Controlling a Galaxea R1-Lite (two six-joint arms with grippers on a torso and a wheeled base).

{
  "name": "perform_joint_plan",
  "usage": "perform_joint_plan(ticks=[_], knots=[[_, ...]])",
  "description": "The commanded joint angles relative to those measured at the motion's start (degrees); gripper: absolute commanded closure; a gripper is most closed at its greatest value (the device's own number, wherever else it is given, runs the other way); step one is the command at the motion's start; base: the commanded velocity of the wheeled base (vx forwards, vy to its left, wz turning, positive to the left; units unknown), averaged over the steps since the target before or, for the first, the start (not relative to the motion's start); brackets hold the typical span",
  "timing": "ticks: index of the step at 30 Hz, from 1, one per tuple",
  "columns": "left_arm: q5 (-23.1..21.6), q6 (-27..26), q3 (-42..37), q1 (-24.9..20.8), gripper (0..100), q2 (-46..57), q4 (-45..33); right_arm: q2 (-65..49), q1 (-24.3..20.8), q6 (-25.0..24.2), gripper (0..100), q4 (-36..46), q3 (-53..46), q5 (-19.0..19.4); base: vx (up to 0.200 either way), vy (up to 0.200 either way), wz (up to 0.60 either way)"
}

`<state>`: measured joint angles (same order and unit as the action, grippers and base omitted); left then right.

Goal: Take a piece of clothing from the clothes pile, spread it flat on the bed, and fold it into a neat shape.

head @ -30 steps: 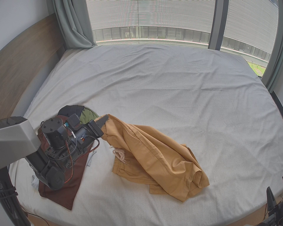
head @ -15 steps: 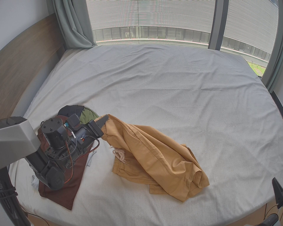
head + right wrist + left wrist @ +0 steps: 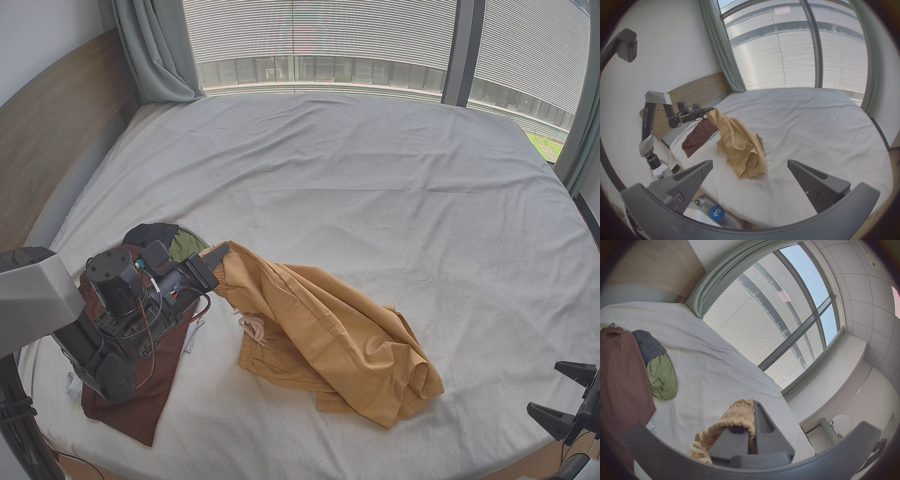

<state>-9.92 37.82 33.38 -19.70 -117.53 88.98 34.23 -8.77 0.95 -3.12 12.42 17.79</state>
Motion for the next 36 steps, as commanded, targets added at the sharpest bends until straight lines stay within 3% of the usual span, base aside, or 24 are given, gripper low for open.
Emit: perform_joint_plan(ticks=[1,5,12,24,36], knots=[[-0.1,0.0,0.4,0.4,100,0.4,0.1,9.2,-5.6,0.0,0,0.0,1.2,1.5,0.0,0.0,0.0],[-0.4,0.0,0.1,0.4,100,0.4,0.1,13.0,-7.8,-0.1,0,0.0,2.9,1.9,0.0,0.0,0.0],[-1.7,0.1,-1.4,0.3,100,1.2,0.1,21.0,-10.1,0.0,0,-0.9,5.0,5.9,0.0,0.0,0.0],[-2.6,0.0,-1.7,0.5,100,2.0,0.1,39.2,-12.5,-0.9,0,-17.5,6.7,7.4,0.0,0.0,0.0],[-2.6,-0.1,-2.1,0.1,100,1.0,0.1,45.0,-15.2,-7.9,0,-18.9,7.4,8.6,0.0,0.0,0.0]])
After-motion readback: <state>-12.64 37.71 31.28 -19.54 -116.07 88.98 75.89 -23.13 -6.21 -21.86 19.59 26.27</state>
